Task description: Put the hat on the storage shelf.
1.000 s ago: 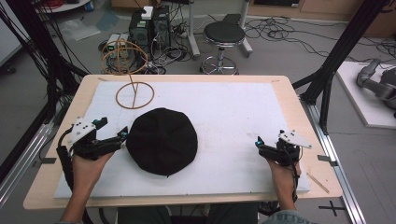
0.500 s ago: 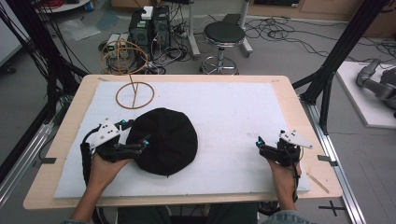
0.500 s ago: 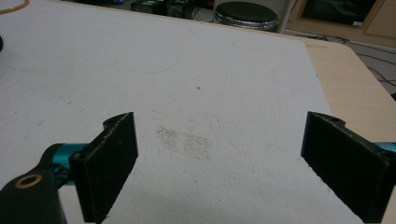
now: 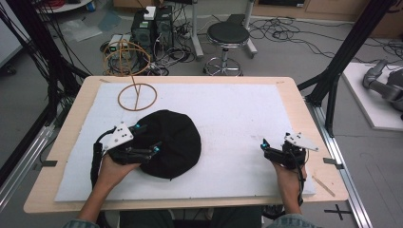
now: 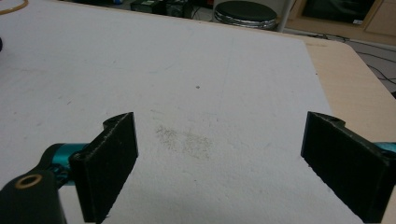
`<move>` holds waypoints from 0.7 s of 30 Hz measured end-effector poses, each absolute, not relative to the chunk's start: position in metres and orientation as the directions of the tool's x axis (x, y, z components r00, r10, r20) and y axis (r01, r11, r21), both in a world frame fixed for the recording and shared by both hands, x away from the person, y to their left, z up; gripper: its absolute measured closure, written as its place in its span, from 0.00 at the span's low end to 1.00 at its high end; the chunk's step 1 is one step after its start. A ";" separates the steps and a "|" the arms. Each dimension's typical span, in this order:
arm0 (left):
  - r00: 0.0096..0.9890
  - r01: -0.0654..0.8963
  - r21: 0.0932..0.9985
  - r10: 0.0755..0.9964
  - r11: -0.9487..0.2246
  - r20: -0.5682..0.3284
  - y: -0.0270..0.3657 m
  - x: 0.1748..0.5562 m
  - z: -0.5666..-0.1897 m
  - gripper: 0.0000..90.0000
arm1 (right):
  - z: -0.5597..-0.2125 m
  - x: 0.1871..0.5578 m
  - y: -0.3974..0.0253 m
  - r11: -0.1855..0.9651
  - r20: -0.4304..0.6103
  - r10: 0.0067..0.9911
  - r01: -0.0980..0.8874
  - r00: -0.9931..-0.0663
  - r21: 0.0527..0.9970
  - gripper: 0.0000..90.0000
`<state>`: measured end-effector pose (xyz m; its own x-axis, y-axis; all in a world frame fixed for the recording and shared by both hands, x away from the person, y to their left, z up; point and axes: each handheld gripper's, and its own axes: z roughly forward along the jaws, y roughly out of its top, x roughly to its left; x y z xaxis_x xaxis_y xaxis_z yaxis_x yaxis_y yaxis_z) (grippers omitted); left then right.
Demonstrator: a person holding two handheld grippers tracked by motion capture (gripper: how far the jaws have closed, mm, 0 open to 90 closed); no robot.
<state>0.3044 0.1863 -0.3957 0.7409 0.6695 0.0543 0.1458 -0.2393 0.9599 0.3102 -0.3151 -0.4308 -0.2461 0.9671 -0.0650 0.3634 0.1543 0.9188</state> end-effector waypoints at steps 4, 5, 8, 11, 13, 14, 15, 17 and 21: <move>0.727 0.155 0.952 0.683 -0.264 0.071 0.183 0.306 -0.400 0.24 | -0.431 0.310 -0.314 0.148 -0.057 0.968 0.370 -0.246 0.917 0.12; 0.724 0.159 0.951 0.686 -0.266 0.071 0.184 0.307 -0.400 0.25 | -0.431 0.310 -0.314 0.150 -0.058 0.967 0.371 -0.249 0.917 0.12; 0.716 0.174 0.948 0.695 -0.266 0.064 0.185 0.309 -0.401 0.27 | -0.431 0.310 -0.314 0.151 -0.059 0.967 0.364 -0.250 0.919 0.12; 0.724 0.176 0.945 0.686 -0.278 0.067 0.185 0.309 -0.403 0.30 | -0.431 0.310 -0.315 0.150 -0.059 0.967 0.368 -0.247 0.918 0.12; 0.731 0.175 0.940 0.679 -0.292 0.075 0.184 0.309 -0.405 0.34 | -0.431 0.310 -0.315 0.150 -0.059 0.967 0.364 -0.248 0.919 0.12; 0.730 0.179 0.939 0.679 -0.292 0.072 0.184 0.309 -0.406 0.34 | -0.431 0.310 -0.315 0.148 -0.056 0.967 0.365 -0.249 0.919 0.12; 0.732 0.181 0.937 0.677 -0.298 0.074 0.184 0.310 -0.406 0.35 | -0.431 0.310 -0.315 0.150 -0.059 0.967 0.365 -0.248 0.919 0.12; 0.732 0.183 0.934 0.677 -0.308 0.080 0.184 0.310 -0.407 0.40 | -0.431 0.310 -0.315 0.149 -0.058 0.967 0.364 -0.247 0.920 0.12; 0.731 0.186 0.928 0.676 -0.324 0.089 0.183 0.308 -0.407 0.55 | -0.431 0.310 -0.315 0.145 -0.056 0.968 0.365 -0.245 0.920 0.12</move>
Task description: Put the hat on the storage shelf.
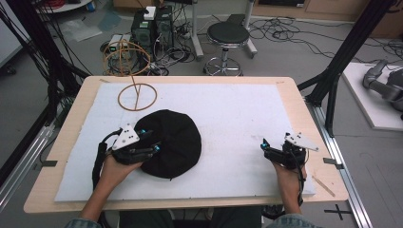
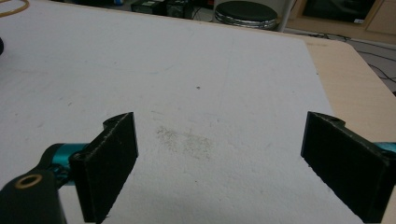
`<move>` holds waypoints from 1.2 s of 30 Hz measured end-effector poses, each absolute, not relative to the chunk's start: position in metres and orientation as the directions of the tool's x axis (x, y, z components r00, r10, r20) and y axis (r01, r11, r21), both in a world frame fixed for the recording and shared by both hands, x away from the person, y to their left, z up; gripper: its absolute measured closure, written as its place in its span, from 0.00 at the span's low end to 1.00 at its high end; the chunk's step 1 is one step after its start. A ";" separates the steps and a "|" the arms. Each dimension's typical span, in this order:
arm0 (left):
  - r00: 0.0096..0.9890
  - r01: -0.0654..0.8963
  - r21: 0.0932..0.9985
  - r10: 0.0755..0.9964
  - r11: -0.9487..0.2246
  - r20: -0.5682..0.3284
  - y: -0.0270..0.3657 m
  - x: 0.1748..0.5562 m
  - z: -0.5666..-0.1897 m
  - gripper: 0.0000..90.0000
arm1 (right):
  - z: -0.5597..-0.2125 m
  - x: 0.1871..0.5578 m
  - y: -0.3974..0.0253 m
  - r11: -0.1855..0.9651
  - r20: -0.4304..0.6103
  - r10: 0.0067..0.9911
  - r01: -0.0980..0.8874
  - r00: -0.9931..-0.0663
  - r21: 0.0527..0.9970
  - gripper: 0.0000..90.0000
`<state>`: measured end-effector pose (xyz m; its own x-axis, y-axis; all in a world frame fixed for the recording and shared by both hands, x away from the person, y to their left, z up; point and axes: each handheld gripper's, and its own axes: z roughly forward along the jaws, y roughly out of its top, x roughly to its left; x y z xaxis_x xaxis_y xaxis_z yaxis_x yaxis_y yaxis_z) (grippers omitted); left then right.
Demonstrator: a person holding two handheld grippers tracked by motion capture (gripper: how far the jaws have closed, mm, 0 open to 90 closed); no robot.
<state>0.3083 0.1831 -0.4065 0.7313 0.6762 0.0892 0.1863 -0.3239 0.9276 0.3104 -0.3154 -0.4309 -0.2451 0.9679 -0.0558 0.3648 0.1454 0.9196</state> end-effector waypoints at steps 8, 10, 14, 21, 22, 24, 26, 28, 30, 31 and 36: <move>0.731 0.167 0.923 0.672 -0.347 0.121 0.185 0.307 -0.406 0.83 | -0.431 0.311 -0.315 0.146 -0.057 0.968 0.367 -0.244 0.919 0.12; 0.731 0.165 0.923 0.672 -0.347 0.121 0.184 0.307 -0.406 0.86 | -0.431 0.311 -0.315 0.143 -0.054 0.969 0.368 -0.243 0.919 0.12; 0.737 0.155 0.921 0.662 -0.357 0.132 0.184 0.305 -0.406 0.94 | -0.431 0.311 -0.315 0.143 -0.054 0.969 0.369 -0.242 0.918 0.12; 0.744 0.105 0.943 0.654 -0.317 0.137 0.187 0.300 -0.395 0.96 | -0.431 0.311 -0.316 0.140 -0.051 0.970 0.371 -0.239 0.918 0.12; 0.743 0.101 0.944 0.655 -0.313 0.138 0.187 0.300 -0.393 0.96 | -0.431 0.311 -0.316 0.141 -0.052 0.970 0.372 -0.239 0.917 0.12; 0.746 0.099 0.946 0.652 -0.309 0.135 0.188 0.300 -0.391 0.96 | -0.431 0.311 -0.316 0.140 -0.051 0.970 0.372 -0.238 0.917 0.12; 0.746 0.091 0.952 0.654 -0.293 0.130 0.188 0.301 -0.387 0.96 | -0.431 0.311 -0.317 0.142 -0.054 0.970 0.371 -0.238 0.918 0.12; 0.753 0.083 0.957 0.647 -0.278 0.123 0.188 0.301 -0.384 0.96 | -0.431 0.311 -0.317 0.137 -0.048 0.970 0.375 -0.237 0.917 0.12; 0.754 0.069 0.958 0.644 -0.277 0.132 0.188 0.302 -0.379 0.96 | -0.431 0.312 -0.317 0.135 -0.047 0.971 0.375 -0.235 0.917 0.12; 0.753 0.065 0.960 0.645 -0.271 0.131 0.188 0.303 -0.378 0.96 | -0.431 0.312 -0.317 0.136 -0.048 0.971 0.375 -0.235 0.917 0.12; 0.751 0.048 0.967 0.647 -0.252 0.131 0.189 0.305 -0.370 0.96 | -0.431 0.312 -0.317 0.135 -0.047 0.971 0.372 -0.235 0.918 0.12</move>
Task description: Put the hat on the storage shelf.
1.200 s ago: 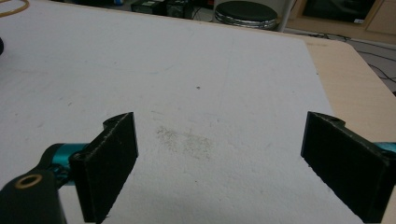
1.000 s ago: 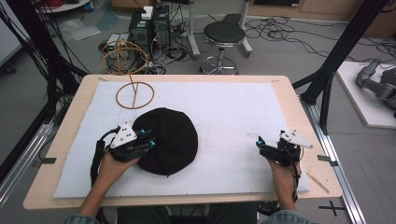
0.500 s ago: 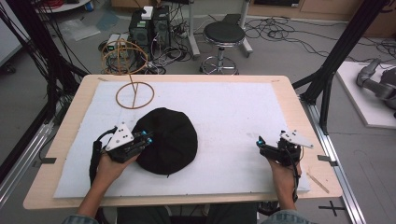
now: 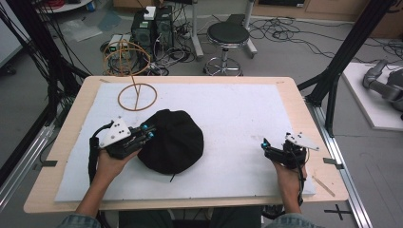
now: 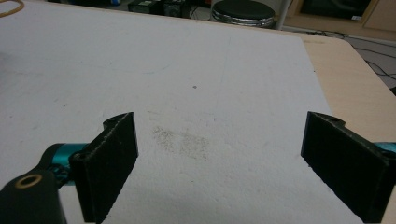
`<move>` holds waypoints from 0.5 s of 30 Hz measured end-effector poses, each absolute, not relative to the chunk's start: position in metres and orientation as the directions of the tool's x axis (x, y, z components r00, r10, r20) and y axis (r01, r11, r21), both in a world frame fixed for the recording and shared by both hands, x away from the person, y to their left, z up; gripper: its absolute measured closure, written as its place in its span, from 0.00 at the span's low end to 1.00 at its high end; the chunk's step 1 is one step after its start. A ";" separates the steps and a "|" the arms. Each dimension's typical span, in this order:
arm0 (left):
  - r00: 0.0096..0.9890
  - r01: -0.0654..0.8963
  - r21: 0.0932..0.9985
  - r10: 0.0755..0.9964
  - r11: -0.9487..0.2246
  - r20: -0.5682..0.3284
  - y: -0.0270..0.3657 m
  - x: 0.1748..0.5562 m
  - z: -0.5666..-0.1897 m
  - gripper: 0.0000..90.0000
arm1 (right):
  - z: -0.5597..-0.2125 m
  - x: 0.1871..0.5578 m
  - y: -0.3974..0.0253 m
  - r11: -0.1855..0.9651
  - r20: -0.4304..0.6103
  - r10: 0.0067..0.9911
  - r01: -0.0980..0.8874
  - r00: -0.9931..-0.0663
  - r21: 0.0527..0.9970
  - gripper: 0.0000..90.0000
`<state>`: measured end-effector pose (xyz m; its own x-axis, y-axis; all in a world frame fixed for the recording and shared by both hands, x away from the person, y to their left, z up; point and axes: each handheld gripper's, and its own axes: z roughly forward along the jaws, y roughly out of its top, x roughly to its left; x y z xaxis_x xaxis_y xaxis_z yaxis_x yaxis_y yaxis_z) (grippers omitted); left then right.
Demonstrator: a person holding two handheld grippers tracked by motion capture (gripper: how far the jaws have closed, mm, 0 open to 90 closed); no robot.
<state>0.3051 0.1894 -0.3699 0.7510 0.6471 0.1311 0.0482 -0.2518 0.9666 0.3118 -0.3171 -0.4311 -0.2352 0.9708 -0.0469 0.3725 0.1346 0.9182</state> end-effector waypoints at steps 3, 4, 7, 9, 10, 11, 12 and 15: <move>0.746 0.027 0.967 0.649 -0.255 0.151 0.190 0.305 -0.360 0.96 | -0.431 0.312 -0.317 0.132 -0.045 0.971 0.373 -0.234 0.918 0.12; 0.744 0.022 0.968 0.651 -0.251 0.152 0.190 0.304 -0.357 0.96 | -0.431 0.312 -0.317 0.131 -0.043 0.971 0.373 -0.234 0.918 0.12; 0.739 0.011 0.969 0.655 -0.247 0.158 0.191 0.303 -0.352 0.96 | -0.431 0.312 -0.317 0.129 -0.042 0.972 0.375 -0.233 0.918 0.12; 0.726 0.002 0.972 0.669 -0.234 0.159 0.194 0.301 -0.345 0.96 | -0.431 0.312 -0.318 0.130 -0.044 0.972 0.371 -0.232 0.920 0.12; 0.725 -0.002 0.972 0.670 -0.235 0.163 0.196 0.301 -0.342 0.96 | -0.431 0.312 -0.318 0.129 -0.042 0.972 0.372 -0.232 0.919 0.12; 0.722 -0.008 0.973 0.672 -0.232 0.166 0.198 0.300 -0.339 0.96 | -0.431 0.312 -0.318 0.129 -0.042 0.972 0.372 -0.232 0.919 0.12; 0.719 -0.015 0.973 0.673 -0.232 0.171 0.199 0.299 -0.337 0.96 | -0.431 0.312 -0.318 0.128 -0.041 0.972 0.373 -0.232 0.919 0.12; 0.716 -0.035 0.975 0.675 -0.218 0.176 0.204 0.296 -0.329 0.96 | -0.431 0.312 -0.319 0.130 -0.044 0.972 0.374 -0.231 0.918 0.12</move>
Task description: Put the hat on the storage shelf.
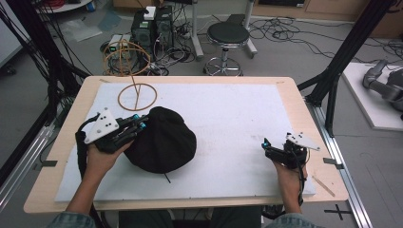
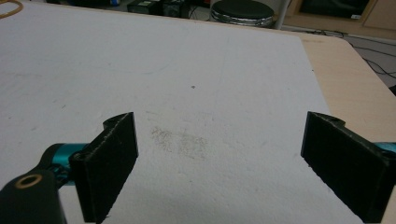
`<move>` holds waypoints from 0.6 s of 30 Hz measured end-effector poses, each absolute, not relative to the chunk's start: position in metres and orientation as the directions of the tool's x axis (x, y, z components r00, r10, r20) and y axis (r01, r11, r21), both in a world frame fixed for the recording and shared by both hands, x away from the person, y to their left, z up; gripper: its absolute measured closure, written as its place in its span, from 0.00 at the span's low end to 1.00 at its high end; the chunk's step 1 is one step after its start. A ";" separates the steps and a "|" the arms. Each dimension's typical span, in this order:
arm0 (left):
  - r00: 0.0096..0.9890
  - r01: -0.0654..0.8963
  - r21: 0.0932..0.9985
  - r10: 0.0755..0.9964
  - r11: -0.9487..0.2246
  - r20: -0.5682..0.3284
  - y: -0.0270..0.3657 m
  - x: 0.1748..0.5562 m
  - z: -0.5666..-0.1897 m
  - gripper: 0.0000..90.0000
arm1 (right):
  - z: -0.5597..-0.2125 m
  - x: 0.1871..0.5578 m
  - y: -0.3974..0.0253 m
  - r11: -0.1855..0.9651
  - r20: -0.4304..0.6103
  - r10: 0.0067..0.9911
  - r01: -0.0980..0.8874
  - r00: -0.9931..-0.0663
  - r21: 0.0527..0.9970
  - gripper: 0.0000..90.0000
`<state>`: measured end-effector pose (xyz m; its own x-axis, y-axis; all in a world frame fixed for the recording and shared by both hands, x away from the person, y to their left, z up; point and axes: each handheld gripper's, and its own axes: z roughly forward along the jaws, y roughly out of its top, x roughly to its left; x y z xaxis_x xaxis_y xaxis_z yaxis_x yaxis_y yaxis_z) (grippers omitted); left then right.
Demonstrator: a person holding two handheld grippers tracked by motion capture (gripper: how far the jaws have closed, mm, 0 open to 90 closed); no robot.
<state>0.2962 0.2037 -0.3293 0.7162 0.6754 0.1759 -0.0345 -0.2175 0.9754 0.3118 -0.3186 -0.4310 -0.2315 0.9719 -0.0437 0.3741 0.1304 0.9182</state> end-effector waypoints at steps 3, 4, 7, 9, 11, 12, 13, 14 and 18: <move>0.709 -0.046 0.974 0.680 -0.221 0.188 0.207 0.294 -0.324 0.96 | -0.431 0.312 -0.318 0.127 -0.041 0.972 0.373 -0.230 0.919 0.12; 0.706 -0.053 0.974 0.681 -0.222 0.194 0.208 0.293 -0.322 0.96 | -0.431 0.312 -0.318 0.127 -0.041 0.972 0.373 -0.230 0.919 0.12; 0.692 -0.072 0.975 0.693 -0.211 0.201 0.213 0.289 -0.312 0.96 | -0.431 0.312 -0.318 0.124 -0.038 0.973 0.375 -0.228 0.919 0.12; 0.689 -0.081 0.976 0.696 -0.202 0.201 0.216 0.287 -0.307 0.96 | -0.431 0.312 -0.318 0.125 -0.039 0.973 0.375 -0.228 0.919 0.12; 0.686 -0.089 0.978 0.700 -0.191 0.199 0.219 0.286 -0.301 0.96 | -0.431 0.312 -0.318 0.123 -0.037 0.973 0.375 -0.228 0.919 0.12; 0.684 -0.094 0.977 0.701 -0.189 0.201 0.220 0.285 -0.298 0.96 | -0.431 0.312 -0.318 0.120 -0.035 0.974 0.378 -0.225 0.918 0.12; 0.684 -0.094 0.977 0.701 -0.189 0.201 0.220 0.285 -0.298 0.96 | -0.431 0.312 -0.318 0.118 -0.033 0.974 0.378 -0.224 0.918 0.12; 0.680 -0.100 0.977 0.704 -0.190 0.206 0.222 0.284 -0.295 0.96 | -0.431 0.312 -0.318 0.120 -0.034 0.974 0.379 -0.225 0.918 0.12; 0.668 -0.107 0.978 0.716 -0.178 0.203 0.228 0.283 -0.280 0.96 | -0.431 0.312 -0.318 0.120 -0.034 0.974 0.376 -0.226 0.919 0.12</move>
<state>0.2829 0.2283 -0.2804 0.6680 0.7159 0.2031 -0.1067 -0.1779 0.9782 0.3120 -0.3183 -0.4310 -0.2258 0.9736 -0.0343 0.3757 0.1195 0.9190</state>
